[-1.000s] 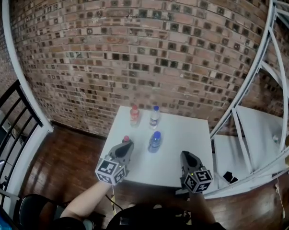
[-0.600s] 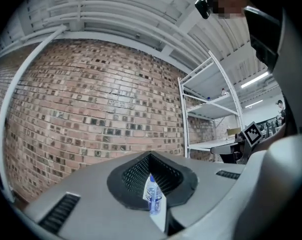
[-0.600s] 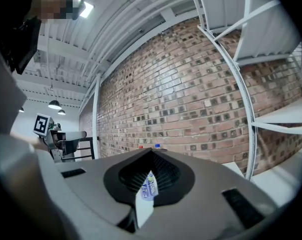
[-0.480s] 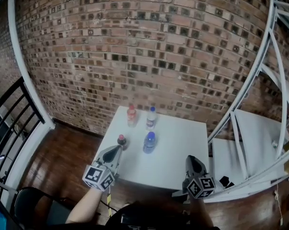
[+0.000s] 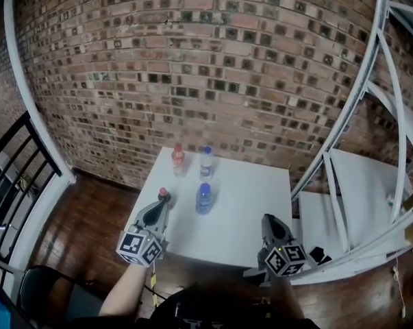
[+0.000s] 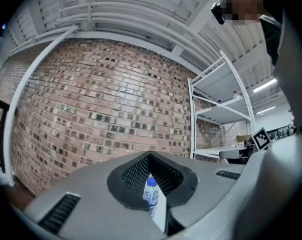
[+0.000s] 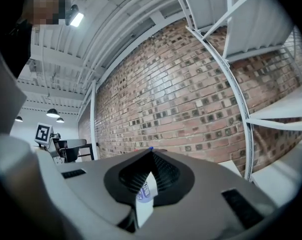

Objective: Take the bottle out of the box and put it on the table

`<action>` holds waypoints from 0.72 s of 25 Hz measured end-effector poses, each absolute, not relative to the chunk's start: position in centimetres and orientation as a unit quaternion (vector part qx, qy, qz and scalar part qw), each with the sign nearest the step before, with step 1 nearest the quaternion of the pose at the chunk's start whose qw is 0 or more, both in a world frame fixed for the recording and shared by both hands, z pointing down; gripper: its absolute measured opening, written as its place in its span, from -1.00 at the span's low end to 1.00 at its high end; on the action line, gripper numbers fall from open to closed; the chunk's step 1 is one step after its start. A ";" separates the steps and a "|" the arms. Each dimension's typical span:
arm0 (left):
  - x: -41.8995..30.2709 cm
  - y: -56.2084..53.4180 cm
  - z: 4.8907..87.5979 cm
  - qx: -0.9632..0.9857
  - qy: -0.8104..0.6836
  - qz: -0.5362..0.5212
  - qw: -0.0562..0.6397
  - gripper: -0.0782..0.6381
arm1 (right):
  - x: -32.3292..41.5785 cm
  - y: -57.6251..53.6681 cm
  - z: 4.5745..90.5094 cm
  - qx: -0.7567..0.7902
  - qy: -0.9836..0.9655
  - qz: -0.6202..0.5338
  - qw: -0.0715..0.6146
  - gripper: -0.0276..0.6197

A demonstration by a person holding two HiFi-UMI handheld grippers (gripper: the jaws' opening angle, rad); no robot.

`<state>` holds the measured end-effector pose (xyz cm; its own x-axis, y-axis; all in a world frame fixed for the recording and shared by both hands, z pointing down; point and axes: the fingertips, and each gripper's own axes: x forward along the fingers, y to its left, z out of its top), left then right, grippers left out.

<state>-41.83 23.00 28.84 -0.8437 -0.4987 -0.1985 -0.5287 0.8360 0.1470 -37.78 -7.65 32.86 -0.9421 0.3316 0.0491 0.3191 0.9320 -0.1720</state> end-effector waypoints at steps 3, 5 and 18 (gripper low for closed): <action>-41.9 21.9 28.2 -0.278 0.951 0.107 0.079 -0.77 | -38.1 -7.7 32.8 -0.170 -0.981 0.082 0.034 -0.91; -42.0 21.6 28.0 -0.279 0.951 0.103 0.082 -0.77 | -38.2 -7.6 32.6 -0.171 -0.982 0.079 0.033 -0.91; -42.4 22.4 28.3 -0.274 0.956 0.067 0.078 -0.77 | -39.7 -7.0 32.3 -0.187 -0.978 0.080 0.039 -0.91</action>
<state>-42.42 22.38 28.31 -0.8373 -0.5144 -0.1853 -0.5353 0.8403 0.0859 -39.66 -7.04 32.30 -0.9274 0.3712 0.0462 0.3588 0.9177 -0.1709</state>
